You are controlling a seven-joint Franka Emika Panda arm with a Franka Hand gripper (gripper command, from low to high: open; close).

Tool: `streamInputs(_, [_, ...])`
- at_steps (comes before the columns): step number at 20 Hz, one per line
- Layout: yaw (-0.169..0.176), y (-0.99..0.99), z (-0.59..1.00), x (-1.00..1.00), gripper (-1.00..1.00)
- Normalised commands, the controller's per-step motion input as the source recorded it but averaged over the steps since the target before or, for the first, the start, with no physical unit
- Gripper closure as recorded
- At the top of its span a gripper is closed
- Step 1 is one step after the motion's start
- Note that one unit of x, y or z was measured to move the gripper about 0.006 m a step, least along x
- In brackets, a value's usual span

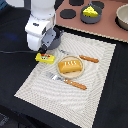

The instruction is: Interact with the objects in diverse but meaningful ways.

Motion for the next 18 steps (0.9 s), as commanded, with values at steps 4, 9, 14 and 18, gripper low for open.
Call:
streamInputs(4, [0.0, -0.12, 0.29, -0.03, -1.0])
streamInputs(9, [-0.015, -0.14, 0.62, 0.18, -1.0])
streamInputs(14, [-0.03, -0.2, 0.66, 0.34, -1.0])
streamInputs(18, [-0.012, -0.26, 0.52, 0.48, -1.0])
